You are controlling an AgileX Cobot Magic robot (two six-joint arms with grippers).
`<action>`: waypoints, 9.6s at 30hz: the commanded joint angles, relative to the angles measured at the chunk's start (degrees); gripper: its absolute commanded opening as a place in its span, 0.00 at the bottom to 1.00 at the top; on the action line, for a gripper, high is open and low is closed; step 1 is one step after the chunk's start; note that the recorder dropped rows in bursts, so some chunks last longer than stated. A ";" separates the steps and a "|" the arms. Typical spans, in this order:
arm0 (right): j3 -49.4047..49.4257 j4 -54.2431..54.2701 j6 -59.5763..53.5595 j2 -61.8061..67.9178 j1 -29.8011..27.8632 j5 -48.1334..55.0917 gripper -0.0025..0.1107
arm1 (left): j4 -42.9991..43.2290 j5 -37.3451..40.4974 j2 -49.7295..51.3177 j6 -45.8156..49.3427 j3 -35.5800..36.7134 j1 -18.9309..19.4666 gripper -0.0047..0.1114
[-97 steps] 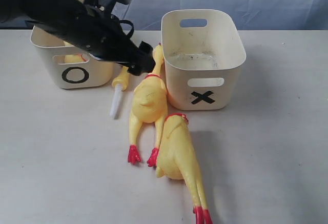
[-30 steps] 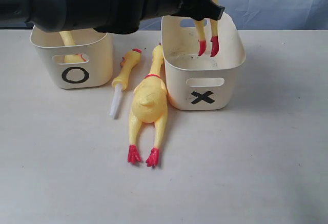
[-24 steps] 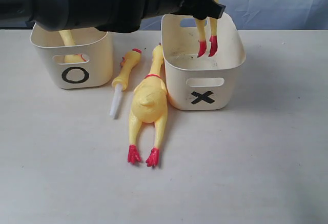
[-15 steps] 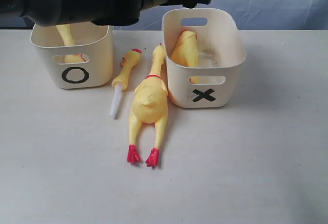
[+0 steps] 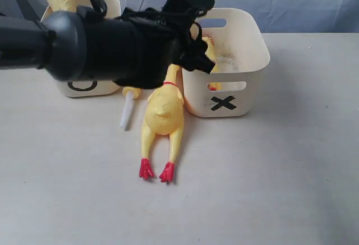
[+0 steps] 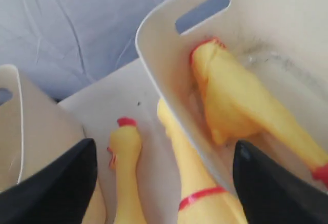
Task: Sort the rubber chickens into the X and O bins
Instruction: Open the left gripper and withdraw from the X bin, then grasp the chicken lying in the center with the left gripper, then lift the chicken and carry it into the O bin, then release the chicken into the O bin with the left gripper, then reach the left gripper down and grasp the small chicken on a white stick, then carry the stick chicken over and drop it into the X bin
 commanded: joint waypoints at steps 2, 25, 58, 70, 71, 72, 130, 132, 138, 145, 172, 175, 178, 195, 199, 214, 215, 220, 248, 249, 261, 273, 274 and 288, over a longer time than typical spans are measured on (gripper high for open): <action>0.13 0.00 -0.11 -0.18 0.19 -0.55 0.02 | -0.54 -3.31 -0.65 -3.38 6.69 -3.49 0.64; 0.13 -0.10 -0.11 -0.18 0.19 -0.70 0.02 | 1.15 -3.77 -13.91 -5.02 4.12 -4.00 0.64; 0.13 0.04 -0.11 -0.18 0.19 -0.68 0.02 | -0.54 18.71 1.62 -7.64 16.71 7.98 0.93; 0.13 -0.07 -0.11 -0.18 0.19 -0.68 0.02 | -0.54 23.35 4.95 -14.84 20.59 7.98 0.82; 0.13 -0.07 -0.11 -0.18 0.19 -0.68 0.02 | -0.54 22.03 4.95 -14.86 21.13 7.98 0.74; 0.13 -0.07 -0.11 -0.18 0.19 -0.68 0.02 | -0.54 20.49 4.95 -14.86 21.35 7.98 0.66; 0.13 0.00 -0.11 -0.18 0.19 -0.70 0.02 | 91.86 -11.76 -1.09 -75.57 14.32 37.57 0.70; 0.13 0.00 -0.11 -0.18 0.19 -0.70 0.02 | 89.10 -11.46 -1.65 -75.57 14.32 37.57 0.70; 0.13 0.00 -0.11 -0.18 0.19 -0.70 0.02 | 84.90 -9.54 -2.01 -75.57 14.32 37.57 0.71; 0.13 0.00 -0.11 -0.18 0.19 -0.70 0.02 | 84.11 -9.06 -2.01 -75.12 14.32 37.57 0.90; 0.13 0.00 -0.11 -0.18 0.19 -0.70 0.02 | 150.63 18.94 -10.20 -145.49 14.32 22.57 0.43; 0.13 0.00 -0.11 -0.18 0.19 -0.70 0.02 | 150.50 34.60 -8.38 -144.06 14.32 17.92 0.49; 0.13 0.00 -0.11 -0.18 0.19 -0.70 0.02 | 148.24 43.89 -6.63 -146.04 14.32 15.61 0.60; 0.13 0.00 -0.11 -0.18 0.19 -0.59 0.02 | 140.51 39.63 6.84 -160.63 14.32 16.89 0.69; 0.13 0.00 -0.11 -0.18 0.19 -0.59 0.02 | 140.51 39.75 8.83 -160.63 14.32 17.24 0.66; 0.13 -0.12 -0.11 -0.18 0.19 -0.70 0.02 | 141.31 37.24 1.46 -156.43 14.17 17.49 0.61; 0.13 -0.12 -0.11 -0.18 0.19 -0.70 0.02 | 141.61 41.20 0.55 -155.53 14.17 17.16 0.61; 0.13 -0.12 -0.11 -0.18 0.19 -0.70 0.02 | 140.24 55.93 -3.04 -153.90 14.17 15.33 0.62; 0.13 -0.10 -0.11 -0.18 0.19 -0.70 0.02 | 140.78 27.37 -12.47 -156.02 9.16 15.33 0.04; 0.13 -0.10 -0.11 -0.18 0.19 -0.70 0.02 | 140.78 24.97 -12.46 -156.02 9.19 15.33 0.04; 0.13 0.05 -0.11 -0.18 0.19 -0.55 0.02 | 135.68 28.46 -12.36 -153.26 -0.77 15.33 0.04; 0.13 -0.12 -0.11 -0.18 0.19 -0.70 0.02 | 131.31 18.18 -12.33 -154.61 -4.99 14.63 0.04; 0.13 -0.12 -0.11 -0.18 0.19 -0.70 0.02 | 131.31 15.95 -12.33 -155.14 -4.99 14.18 0.04; 0.13 -0.02 -0.11 -0.18 0.19 -0.59 0.02 | 136.51 28.61 -10.53 -154.60 -4.88 6.68 0.11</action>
